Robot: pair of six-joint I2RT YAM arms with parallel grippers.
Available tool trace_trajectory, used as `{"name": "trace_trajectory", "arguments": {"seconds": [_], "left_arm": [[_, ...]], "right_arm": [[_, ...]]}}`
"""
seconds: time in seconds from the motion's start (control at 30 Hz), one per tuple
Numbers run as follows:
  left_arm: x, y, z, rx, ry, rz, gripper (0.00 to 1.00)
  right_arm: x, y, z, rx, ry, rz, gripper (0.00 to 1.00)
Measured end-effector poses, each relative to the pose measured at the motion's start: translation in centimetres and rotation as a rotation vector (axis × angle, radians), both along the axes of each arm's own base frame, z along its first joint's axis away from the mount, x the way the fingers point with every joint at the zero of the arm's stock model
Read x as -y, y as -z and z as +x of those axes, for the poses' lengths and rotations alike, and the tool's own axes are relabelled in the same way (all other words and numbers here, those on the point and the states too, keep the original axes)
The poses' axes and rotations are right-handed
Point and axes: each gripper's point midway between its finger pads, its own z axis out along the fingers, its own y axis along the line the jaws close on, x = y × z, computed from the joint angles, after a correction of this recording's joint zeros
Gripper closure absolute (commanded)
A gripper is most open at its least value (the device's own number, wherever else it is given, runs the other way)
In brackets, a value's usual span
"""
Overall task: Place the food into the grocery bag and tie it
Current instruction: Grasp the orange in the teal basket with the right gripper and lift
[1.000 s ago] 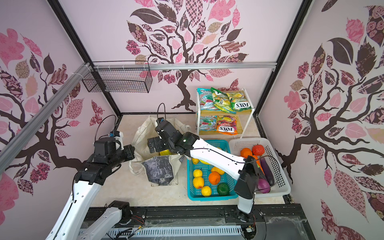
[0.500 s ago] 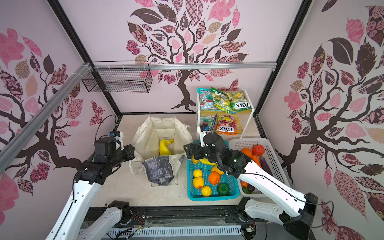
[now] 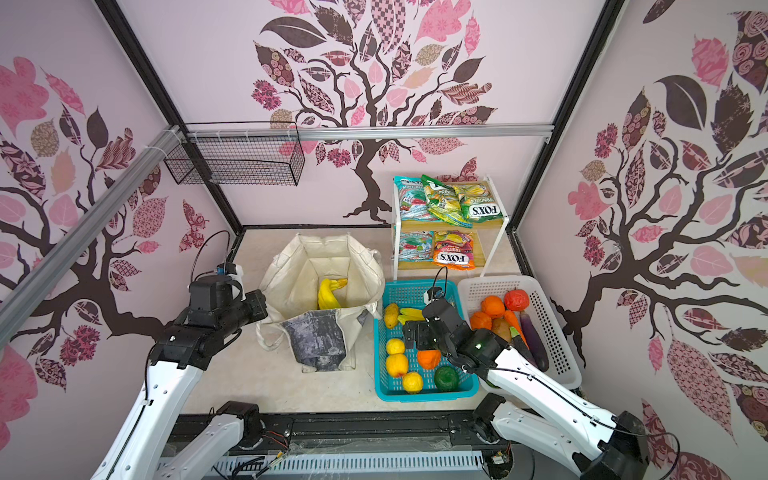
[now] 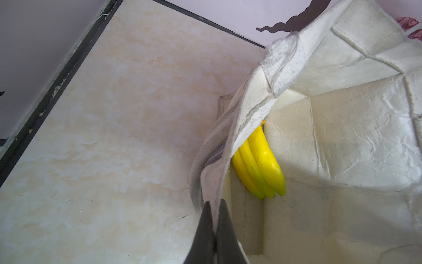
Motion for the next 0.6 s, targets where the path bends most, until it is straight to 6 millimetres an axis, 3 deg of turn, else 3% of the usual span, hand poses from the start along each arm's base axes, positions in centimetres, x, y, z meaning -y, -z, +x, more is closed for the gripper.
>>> {"name": "trace_trajectory", "arguments": {"seconds": [0.3,0.6], "left_arm": [[0.0,-0.4,-0.2,0.014,0.002,-0.004,1.0],[0.0,-0.5,-0.3,0.019,0.001,-0.004,1.0]], "right_arm": [[2.7,4.4,-1.0,-0.094,0.102,-0.103,0.0],[3.0,7.2,-2.3,-0.171,0.098,-0.126,0.08]]}}
